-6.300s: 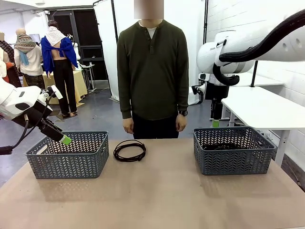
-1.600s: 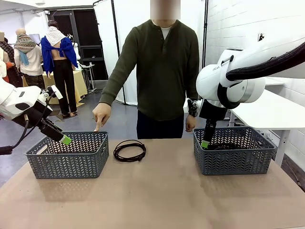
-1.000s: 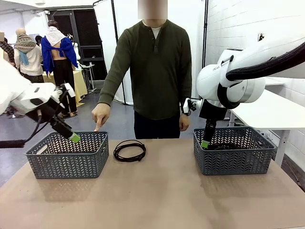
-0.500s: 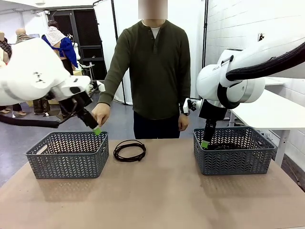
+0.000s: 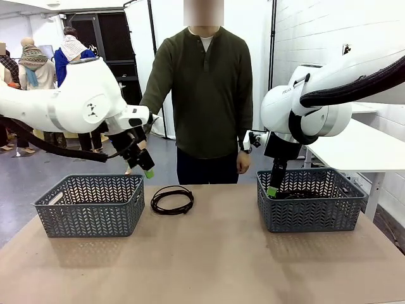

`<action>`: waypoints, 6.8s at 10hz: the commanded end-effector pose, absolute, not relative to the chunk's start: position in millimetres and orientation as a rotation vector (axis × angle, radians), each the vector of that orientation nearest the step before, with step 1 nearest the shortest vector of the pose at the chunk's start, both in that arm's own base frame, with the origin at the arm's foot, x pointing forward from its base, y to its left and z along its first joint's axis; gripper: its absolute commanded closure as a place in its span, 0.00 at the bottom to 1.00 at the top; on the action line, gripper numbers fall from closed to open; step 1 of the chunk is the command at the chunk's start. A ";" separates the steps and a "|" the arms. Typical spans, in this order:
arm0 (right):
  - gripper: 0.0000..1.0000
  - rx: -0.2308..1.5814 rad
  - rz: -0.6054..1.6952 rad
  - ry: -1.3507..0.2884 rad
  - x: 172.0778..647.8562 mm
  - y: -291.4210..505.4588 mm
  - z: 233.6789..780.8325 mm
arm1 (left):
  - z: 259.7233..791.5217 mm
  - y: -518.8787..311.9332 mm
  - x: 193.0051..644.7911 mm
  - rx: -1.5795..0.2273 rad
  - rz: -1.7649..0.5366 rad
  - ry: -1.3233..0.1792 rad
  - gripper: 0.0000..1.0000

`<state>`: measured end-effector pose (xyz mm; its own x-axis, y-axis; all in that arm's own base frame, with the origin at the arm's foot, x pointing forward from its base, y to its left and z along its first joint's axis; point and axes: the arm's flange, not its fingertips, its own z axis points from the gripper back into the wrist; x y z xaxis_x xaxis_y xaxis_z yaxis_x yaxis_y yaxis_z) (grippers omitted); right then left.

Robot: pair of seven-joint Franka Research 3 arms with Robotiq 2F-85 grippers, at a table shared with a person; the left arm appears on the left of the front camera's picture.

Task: Organize the cables according to human instructions.
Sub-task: Pick up a bundle of cables and place it in the basket indicated by the human.

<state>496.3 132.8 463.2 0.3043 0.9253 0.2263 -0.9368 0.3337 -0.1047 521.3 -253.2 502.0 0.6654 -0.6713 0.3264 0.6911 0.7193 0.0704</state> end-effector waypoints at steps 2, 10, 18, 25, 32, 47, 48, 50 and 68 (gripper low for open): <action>0.00 0.045 1.233 -0.256 498.7 132.3 463.4 | 502.0 -253.2 521.3 -0.061 -0.770 -0.344 0.00; 0.00 0.045 1.233 -0.256 498.7 132.3 463.4 | 502.0 -253.2 521.3 -0.061 -0.770 -0.344 0.00; 0.00 0.045 1.233 -0.256 498.7 132.3 463.4 | 494.5 -348.5 593.1 -0.059 -0.617 -0.105 0.00; 0.00 0.045 1.233 -0.256 498.7 132.3 463.4 | 420.5 -384.4 623.9 -0.059 -0.591 -0.067 0.00; 0.00 0.045 1.233 -0.256 498.7 132.3 463.4 | 411.7 -377.6 608.2 -0.066 -0.626 -0.074 0.00; 0.00 0.045 1.233 -0.256 498.7 132.3 463.4 | 391.7 -404.5 646.3 -0.034 -0.331 -0.024 0.00; 0.00 0.045 1.233 -0.256 498.7 132.3 463.4 | 386.2 -407.2 649.2 -0.032 -0.324 -0.057 0.00; 0.00 0.045 1.233 -0.256 498.7 132.3 463.4 | 375.4 -407.8 656.0 -0.049 -0.323 -0.094 0.00; 0.00 0.045 1.233 -0.256 498.7 132.3 463.4 | 341.1 -403.5 672.8 -0.053 -0.230 -0.120 0.00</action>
<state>496.5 132.6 463.2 0.3046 0.9251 0.2267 -0.9368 0.3340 -0.1044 661.0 -395.0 337.6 0.9615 -0.2571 0.0971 0.2636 0.9627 -0.0609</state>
